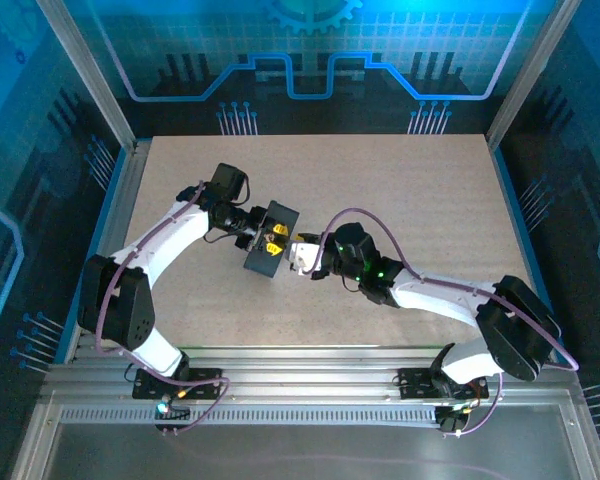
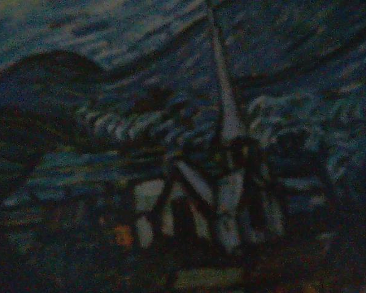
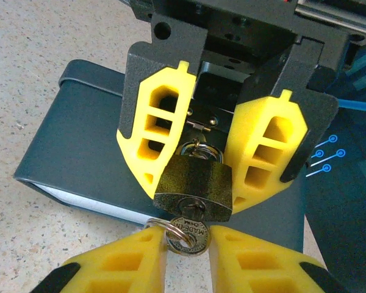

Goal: Unlock a padlock with a key

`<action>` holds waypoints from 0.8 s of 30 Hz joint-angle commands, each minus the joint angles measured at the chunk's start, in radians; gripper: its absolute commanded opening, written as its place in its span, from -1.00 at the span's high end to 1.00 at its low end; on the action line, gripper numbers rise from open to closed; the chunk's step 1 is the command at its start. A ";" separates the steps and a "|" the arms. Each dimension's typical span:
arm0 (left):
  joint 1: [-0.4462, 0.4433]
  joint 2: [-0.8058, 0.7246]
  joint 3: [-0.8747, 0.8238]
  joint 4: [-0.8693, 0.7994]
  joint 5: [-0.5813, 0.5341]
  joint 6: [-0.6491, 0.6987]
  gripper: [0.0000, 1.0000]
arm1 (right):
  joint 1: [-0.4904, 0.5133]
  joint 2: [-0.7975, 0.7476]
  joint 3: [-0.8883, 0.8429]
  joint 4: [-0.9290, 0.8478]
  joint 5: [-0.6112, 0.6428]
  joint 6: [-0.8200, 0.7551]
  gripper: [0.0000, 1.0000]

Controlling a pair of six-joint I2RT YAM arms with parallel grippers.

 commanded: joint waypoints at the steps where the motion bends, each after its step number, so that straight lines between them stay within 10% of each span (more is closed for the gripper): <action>1: -0.004 -0.022 0.033 0.025 0.061 0.004 1.00 | 0.021 0.024 0.024 0.050 0.010 -0.011 0.55; 13: -0.006 -0.030 0.027 0.036 0.058 -0.008 1.00 | 0.021 0.053 0.076 0.005 -0.018 0.080 0.96; 24: -0.010 -0.025 0.031 0.044 0.040 -0.005 1.00 | 0.013 0.088 0.174 -0.063 -0.123 0.523 1.00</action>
